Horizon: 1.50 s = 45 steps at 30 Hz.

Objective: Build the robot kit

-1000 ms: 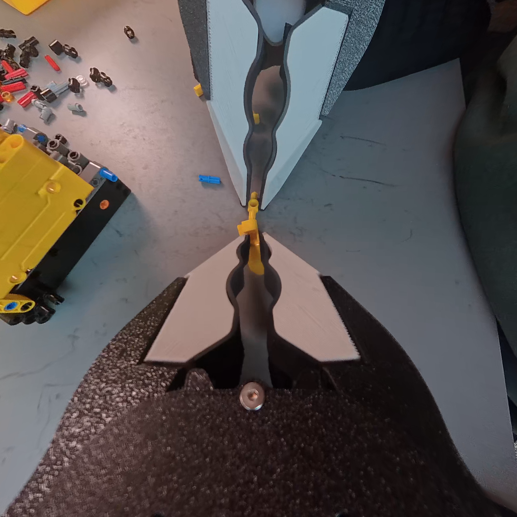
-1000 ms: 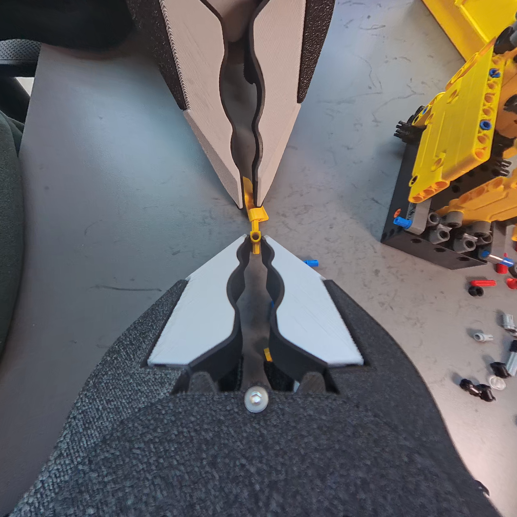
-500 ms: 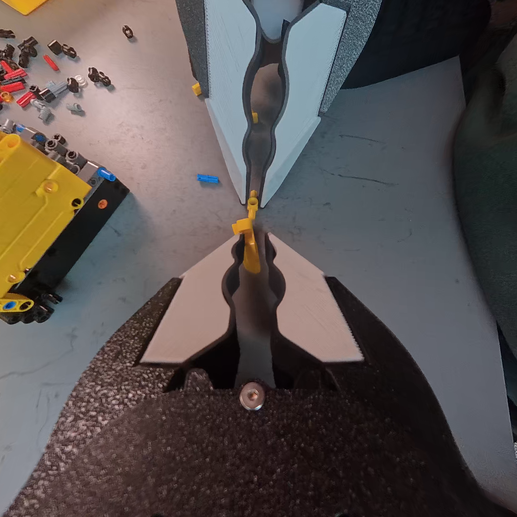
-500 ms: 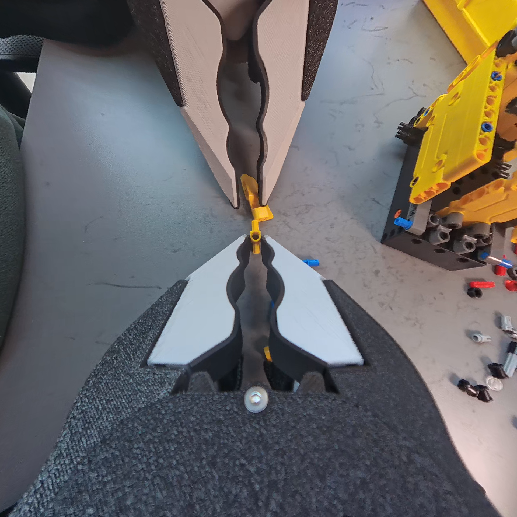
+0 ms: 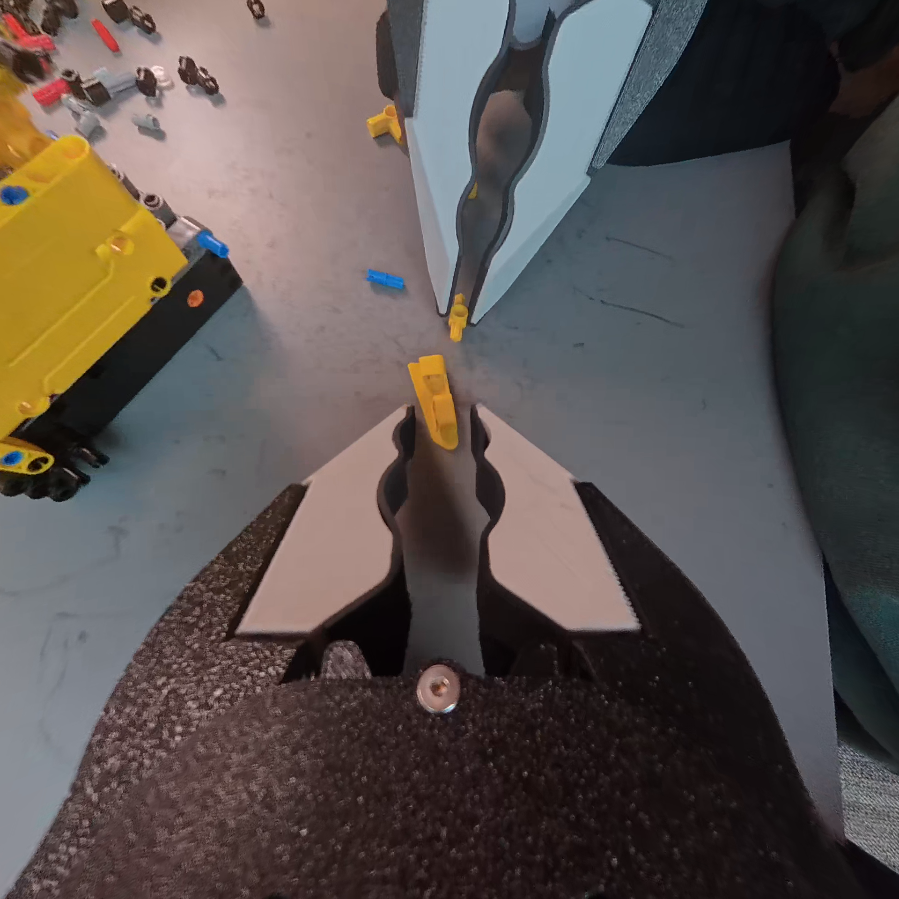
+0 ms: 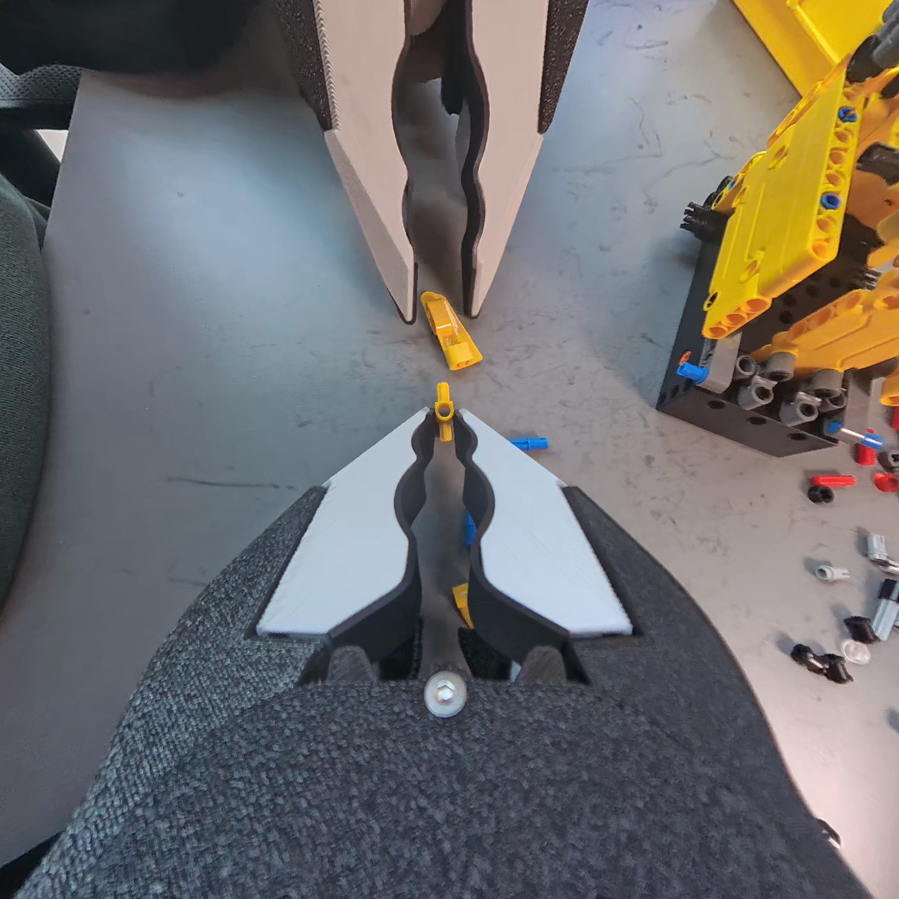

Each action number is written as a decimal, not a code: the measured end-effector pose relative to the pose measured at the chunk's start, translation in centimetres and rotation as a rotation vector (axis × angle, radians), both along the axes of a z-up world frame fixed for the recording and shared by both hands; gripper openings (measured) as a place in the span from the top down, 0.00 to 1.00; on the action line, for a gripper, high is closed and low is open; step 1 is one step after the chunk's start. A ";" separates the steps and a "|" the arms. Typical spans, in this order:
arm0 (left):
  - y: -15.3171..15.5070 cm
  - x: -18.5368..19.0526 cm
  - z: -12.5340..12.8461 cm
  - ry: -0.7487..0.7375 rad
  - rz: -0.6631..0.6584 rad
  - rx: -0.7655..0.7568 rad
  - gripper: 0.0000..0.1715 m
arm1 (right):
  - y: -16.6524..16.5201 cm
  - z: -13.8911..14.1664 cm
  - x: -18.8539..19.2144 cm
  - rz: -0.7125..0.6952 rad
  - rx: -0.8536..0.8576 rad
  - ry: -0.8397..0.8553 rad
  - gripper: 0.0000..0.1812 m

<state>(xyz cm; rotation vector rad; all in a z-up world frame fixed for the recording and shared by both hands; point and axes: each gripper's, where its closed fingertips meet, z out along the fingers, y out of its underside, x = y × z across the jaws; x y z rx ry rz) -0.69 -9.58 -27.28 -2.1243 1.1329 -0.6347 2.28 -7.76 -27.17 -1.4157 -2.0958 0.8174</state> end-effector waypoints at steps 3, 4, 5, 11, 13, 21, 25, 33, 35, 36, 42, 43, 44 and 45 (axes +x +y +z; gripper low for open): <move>0.1 0.1 -0.1 0.017 0.003 0.017 0.93 | 0.0 -0.1 0.0 0.000 0.005 -0.002 0.97; 0.1 0.1 -0.1 0.022 0.002 0.022 0.93 | 0.0 -0.1 0.0 0.000 0.007 -0.002 0.96; 0.1 0.1 -0.1 0.032 -0.001 0.032 0.94 | 0.0 -0.1 0.0 0.002 0.011 0.000 0.96; 1.0 0.7 1.4 0.077 -0.016 0.232 0.94 | 0.0 1.1 -0.5 -0.027 -0.072 0.050 0.88; 1.3 0.9 2.8 0.071 -0.026 0.343 0.94 | 0.3 2.2 -0.7 -0.064 -0.159 0.086 0.84; 1.8 1.6 5.1 0.131 -0.028 0.593 0.94 | 0.4 5.4 -1.4 -0.097 -0.389 0.206 0.93; 1.3 2.1 5.4 0.022 -0.033 0.526 0.93 | 0.0 6.1 -1.2 -0.025 -0.300 0.268 0.95; 0.0 2.4 7.5 -0.392 -0.035 0.169 0.90 | -2.0 9.5 -0.6 0.181 0.088 0.570 0.96; -0.4 2.7 7.4 -0.359 -0.064 0.204 0.95 | -2.2 9.6 -0.5 0.200 0.126 0.582 0.96; -0.3 2.7 7.3 -0.334 -0.059 0.229 0.96 | -2.1 9.5 -0.5 0.196 0.132 0.581 0.96; 0.9 1.9 7.5 -0.142 -0.015 0.475 1.00 | -0.4 9.3 -0.7 0.096 0.040 0.545 0.95; 1.0 1.9 7.6 -0.119 -0.013 0.505 1.00 | -0.4 9.3 -0.7 0.097 0.019 0.548 0.95; 1.1 1.8 7.7 -0.099 -0.008 0.528 1.00 | -0.4 9.4 -0.7 0.098 0.009 0.550 0.96; 1.2 1.8 7.7 -0.079 -0.005 0.553 1.00 | -0.4 9.4 -0.7 0.096 0.009 0.552 0.96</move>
